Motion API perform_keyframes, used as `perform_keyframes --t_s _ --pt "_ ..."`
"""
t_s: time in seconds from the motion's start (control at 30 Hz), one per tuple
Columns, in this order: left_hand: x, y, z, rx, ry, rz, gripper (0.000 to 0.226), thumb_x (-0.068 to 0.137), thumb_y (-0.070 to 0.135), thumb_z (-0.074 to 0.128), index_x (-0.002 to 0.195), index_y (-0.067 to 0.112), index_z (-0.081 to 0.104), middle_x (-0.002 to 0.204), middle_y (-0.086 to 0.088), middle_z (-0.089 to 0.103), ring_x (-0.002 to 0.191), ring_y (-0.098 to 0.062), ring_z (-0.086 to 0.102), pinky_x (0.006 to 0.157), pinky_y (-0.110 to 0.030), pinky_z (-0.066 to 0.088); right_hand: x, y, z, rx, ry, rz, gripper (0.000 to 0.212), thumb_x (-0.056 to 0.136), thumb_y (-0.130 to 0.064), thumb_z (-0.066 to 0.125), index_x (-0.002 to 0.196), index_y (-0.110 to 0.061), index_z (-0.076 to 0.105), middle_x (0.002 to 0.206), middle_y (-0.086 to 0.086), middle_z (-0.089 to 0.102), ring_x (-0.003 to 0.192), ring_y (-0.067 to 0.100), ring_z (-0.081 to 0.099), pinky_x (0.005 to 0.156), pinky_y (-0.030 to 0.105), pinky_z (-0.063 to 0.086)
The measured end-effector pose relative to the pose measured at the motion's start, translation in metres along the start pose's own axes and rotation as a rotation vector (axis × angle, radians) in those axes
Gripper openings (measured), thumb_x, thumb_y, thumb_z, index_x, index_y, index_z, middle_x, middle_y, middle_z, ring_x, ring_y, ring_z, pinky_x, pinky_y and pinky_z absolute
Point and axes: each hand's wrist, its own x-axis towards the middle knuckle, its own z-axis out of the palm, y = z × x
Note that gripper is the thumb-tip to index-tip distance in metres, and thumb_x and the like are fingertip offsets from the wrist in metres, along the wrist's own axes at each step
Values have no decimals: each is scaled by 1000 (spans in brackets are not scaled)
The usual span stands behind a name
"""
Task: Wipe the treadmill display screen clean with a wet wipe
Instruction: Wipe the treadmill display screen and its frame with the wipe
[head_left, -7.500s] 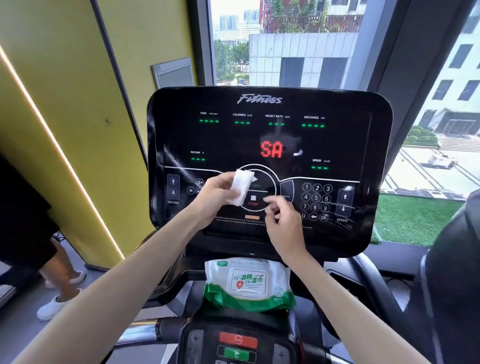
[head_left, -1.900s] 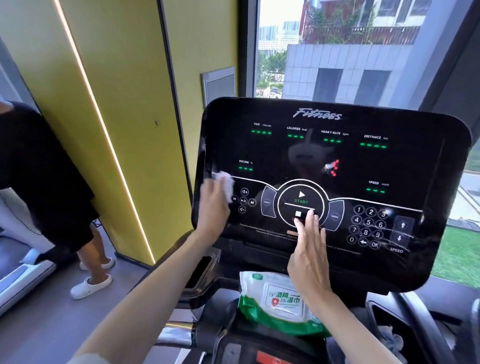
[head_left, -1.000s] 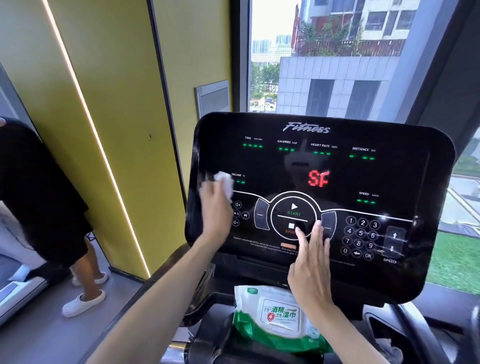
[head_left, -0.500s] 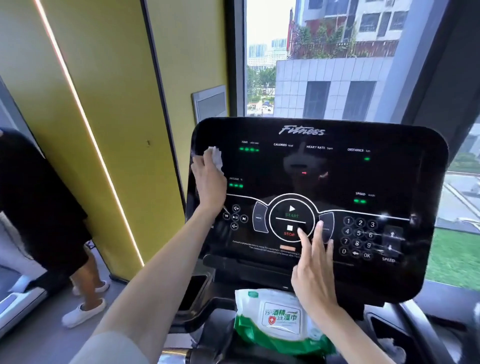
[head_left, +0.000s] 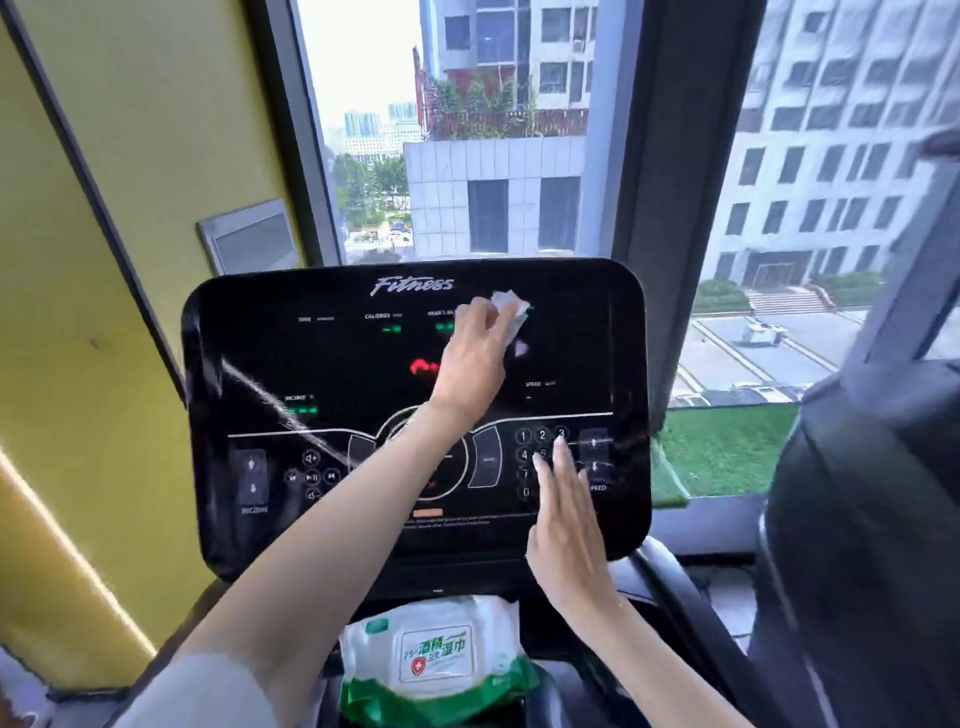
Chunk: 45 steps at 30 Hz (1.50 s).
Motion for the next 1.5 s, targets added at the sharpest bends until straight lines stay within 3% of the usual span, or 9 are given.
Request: perform_keyframes --t_s 0.17,0.33,0.47,0.63,0.9,0.97,1.2,1.37,1.5 --pt "27 37 15 111 -129 219 67 51 -21 62 113 5 58 90 -11 50 76 -24 40 44 -20 26 -1 21 -10 -70 -1 84 86 58 15 56 138 -2 33 150 24 22 141 30 20 113 41 19" --pt "42 59 27 43 -181 222 68 52 -24 53 116 0 56 95 -15 52 78 -29 43 42 -26 35 -5 28 -13 -101 7 93 83 59 13 59 137 -2 35 149 24 25 139 32 24 111 44 24" --pt "30 71 31 48 -230 278 66 52 -25 48 114 -1 56 98 -17 52 80 -33 45 49 -29 35 -11 29 -13 -99 23 145 77 64 13 58 136 -3 37 150 22 25 139 31 26 112 43 26" --pt "-21 68 48 52 -257 513 58 54 -17 56 110 1 57 89 -11 55 74 -27 49 55 -29 44 -25 27 -13 -177 6 217 68 65 9 64 130 4 46 142 22 39 129 34 41 104 45 39" --pt "-94 53 50 77 -407 872 43 75 7 39 108 17 64 95 -2 57 86 -20 45 70 -24 47 -46 19 -18 -297 78 295 46 57 8 70 103 2 66 108 21 61 100 36 59 88 43 48" --pt "-101 46 48 69 -449 916 38 75 3 49 108 16 64 95 -3 55 87 -21 47 75 -28 49 -53 13 -17 -283 78 297 44 59 9 69 102 1 66 106 20 60 99 36 58 87 44 48" --pt "-120 7 12 -44 -629 882 40 79 -4 56 109 20 65 95 -3 50 86 -21 44 77 -30 45 -63 -25 -4 -247 60 307 40 65 8 65 104 -1 65 112 19 58 105 34 55 92 43 45" --pt "-139 -42 -18 -52 -599 770 44 64 -8 60 89 27 72 92 -1 54 83 -18 45 75 -24 37 -59 -65 17 -206 33 264 40 65 7 66 104 -2 65 112 19 59 104 34 56 91 43 46" --pt "-157 -82 -46 -73 -572 703 49 55 -15 64 81 26 73 90 -4 55 83 -17 39 77 -29 47 -56 -100 33 -163 -10 193 41 67 5 68 107 -1 65 116 18 58 107 33 54 93 44 45"
